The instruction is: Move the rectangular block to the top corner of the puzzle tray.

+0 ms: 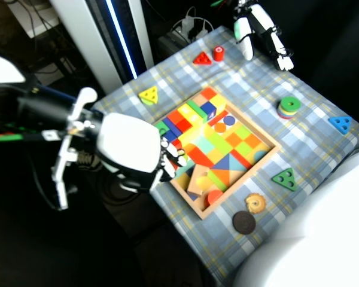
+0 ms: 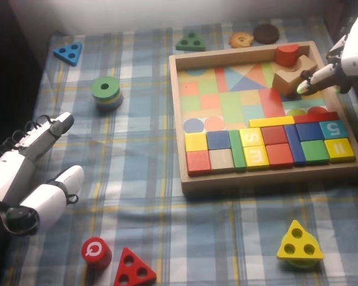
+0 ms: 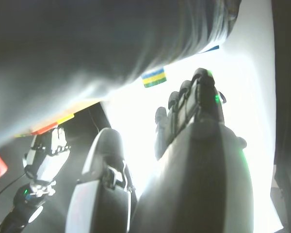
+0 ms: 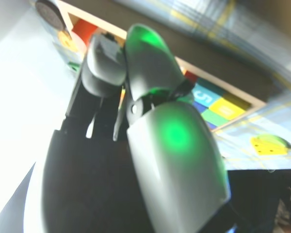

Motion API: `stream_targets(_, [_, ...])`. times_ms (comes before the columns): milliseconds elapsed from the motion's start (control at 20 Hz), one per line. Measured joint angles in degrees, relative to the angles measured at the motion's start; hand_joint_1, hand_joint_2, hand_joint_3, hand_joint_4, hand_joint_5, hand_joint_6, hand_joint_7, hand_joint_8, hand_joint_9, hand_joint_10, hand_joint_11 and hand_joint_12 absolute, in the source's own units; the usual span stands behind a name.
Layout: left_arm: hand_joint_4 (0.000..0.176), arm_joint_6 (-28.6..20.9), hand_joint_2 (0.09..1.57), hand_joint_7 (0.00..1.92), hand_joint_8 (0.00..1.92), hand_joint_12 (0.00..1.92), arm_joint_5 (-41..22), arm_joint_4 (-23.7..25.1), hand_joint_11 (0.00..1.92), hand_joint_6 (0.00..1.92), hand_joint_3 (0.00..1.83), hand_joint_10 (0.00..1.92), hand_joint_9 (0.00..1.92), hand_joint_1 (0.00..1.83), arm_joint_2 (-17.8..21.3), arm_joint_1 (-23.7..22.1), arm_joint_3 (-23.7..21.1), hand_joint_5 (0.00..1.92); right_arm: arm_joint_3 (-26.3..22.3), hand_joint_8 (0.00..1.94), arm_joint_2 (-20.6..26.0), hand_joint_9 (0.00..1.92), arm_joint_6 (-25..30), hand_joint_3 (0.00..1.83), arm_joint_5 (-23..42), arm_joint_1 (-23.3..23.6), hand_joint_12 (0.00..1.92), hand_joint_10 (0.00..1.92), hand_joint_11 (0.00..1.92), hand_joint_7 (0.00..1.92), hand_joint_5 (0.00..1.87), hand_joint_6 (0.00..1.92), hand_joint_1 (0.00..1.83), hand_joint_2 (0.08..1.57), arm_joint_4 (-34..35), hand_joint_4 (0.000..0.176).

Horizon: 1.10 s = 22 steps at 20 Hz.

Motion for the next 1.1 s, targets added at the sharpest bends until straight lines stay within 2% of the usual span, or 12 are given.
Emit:
stream_targets(200, [0.058, 0.0, 1.41, 0.16, 0.00, 0.00, 0.0, 0.1, 0.00, 0.00, 0.00, 0.01, 0.05, 0.63, 0.0, 0.0, 0.0, 0.24, 3.2, 1.85, -3.2, 1.50, -0.1, 0.00, 0.0, 0.0, 1.92, 1.92, 1.55, 1.05, 0.44, 0.00, 1.80, 1.11, -0.2, 0.000])
stream_targets(250, [0.051, 0.0, 1.41, 0.16, 0.01, 0.00, 0.0, 0.0, 0.00, 0.00, 0.00, 0.01, 0.06, 0.64, 0.0, 0.0, 0.0, 0.25, 3.6, 1.65, -3.5, 1.52, -0.1, 0.67, -0.1, 0.0, 1.92, 1.92, 1.58, 0.87, 0.43, 0.01, 1.47, 0.88, 0.1, 0.000])
stream_targets(300, [0.065, 0.0, 1.41, 0.17, 0.00, 0.00, 0.0, -0.2, 0.00, 0.00, 0.00, 0.01, 0.06, 0.68, 0.0, 0.0, 0.0, 0.25, 4.2, 1.87, -3.7, 1.57, -0.2, 0.45, -0.3, 0.0, 1.92, 1.92, 1.62, 1.08, 0.41, 0.00, 1.69, 0.93, 0.5, 0.000])
stream_targets(350, [0.075, 0.0, 1.41, 0.16, 0.00, 0.00, 0.0, -0.1, 0.00, 0.00, 0.00, 0.00, 0.05, 0.68, 0.0, 0.0, 0.0, 0.24, 4.8, 1.59, -3.8, 1.56, 0.0, 0.68, -0.4, 0.0, 1.92, 1.92, 1.61, 0.88, 0.39, 0.00, 1.45, 0.87, 1.4, 0.000])
stream_targets(400, [0.084, 0.0, 1.41, 0.16, 0.00, 0.00, 0.0, 0.0, 0.00, 0.00, 0.00, 0.00, 0.05, 0.68, 0.0, 0.0, 0.0, 0.24, 4.9, 1.62, -3.8, 1.55, -0.2, 0.84, -0.4, 0.0, 1.92, 1.92, 1.61, 0.82, 0.39, 0.00, 1.40, 0.82, 1.4, 0.000])
stream_targets(450, [0.081, 0.0, 1.41, 0.16, 0.00, 0.00, 0.0, 0.1, 0.00, 0.00, 0.00, 0.00, 0.04, 0.67, 0.0, 0.0, 0.0, 0.24, 5.5, 1.88, -4.0, 1.54, -0.2, 0.51, -0.4, 0.0, 1.92, 1.92, 1.59, 1.12, 0.38, 0.00, 1.64, 0.92, 1.5, 0.000])
stream_targets(500, [0.072, 0.0, 1.41, 0.16, 0.00, 0.00, 0.0, 0.1, 0.00, 0.00, 0.00, 0.00, 0.04, 0.67, 0.0, 0.0, 0.0, 0.24, 6.0, 1.93, -4.3, 1.52, -0.1, 0.29, -0.4, -0.2, 1.92, 1.92, 1.57, 1.29, 0.34, 0.00, 1.65, 1.03, 1.9, 0.034])
stream_targets(550, [0.082, 0.0, 1.41, 0.15, 0.00, 0.00, 0.0, 0.0, 0.00, 0.00, 0.00, 0.00, 0.04, 0.66, 0.0, 0.0, 0.0, 0.23, 6.4, 1.94, -4.7, 1.53, 0.0, 0.16, -0.3, -0.2, 1.92, 1.92, 1.58, 1.35, 0.33, 0.00, 1.65, 1.10, 2.3, 0.035])
stream_targets(600, [0.071, 0.0, 1.41, 0.16, 0.00, 0.00, 0.0, 0.0, 0.00, 0.00, 0.00, 0.00, 0.04, 0.66, 0.0, 0.0, 0.0, 0.24, 7.0, 1.94, -5.5, 1.54, 0.0, 0.07, -0.3, -0.2, 1.92, 1.92, 1.60, 1.31, 0.32, 0.00, 1.62, 1.14, 2.9, 0.012])
stream_targets(700, [0.049, 0.0, 1.40, 0.17, 0.00, 0.00, 0.0, 0.1, 0.00, 0.01, 0.00, 0.01, 0.07, 0.68, 0.0, 0.0, 0.0, 0.26, 7.7, 1.94, -6.9, 1.57, 0.0, 0.05, -0.1, -0.1, 1.92, 1.92, 1.62, 1.26, 0.30, 0.00, 1.60, 1.17, 3.3, 0.000])
stream_targets(900, [0.052, 0.0, 1.41, 0.17, 0.00, 0.00, 0.0, -0.1, 0.00, 0.00, 0.00, 0.00, 0.06, 0.66, 0.0, 0.0, 0.0, 0.26, 8.7, 1.94, -7.3, 1.54, 0.0, 0.02, 0.0, -0.2, 1.92, 1.92, 1.60, 1.32, 0.22, 0.00, 1.62, 1.16, 3.5, 0.000])
stream_targets(1100, [0.080, 0.0, 1.40, 0.17, 0.00, 0.00, 0.0, 0.0, 0.00, 0.00, 0.00, 0.00, 0.05, 0.67, 0.0, 0.0, 0.0, 0.25, 8.7, 1.94, -7.3, 1.54, 0.0, 0.02, 0.0, -0.2, 1.92, 1.92, 1.60, 1.32, 0.18, 0.00, 1.58, 1.17, 3.6, 0.000])
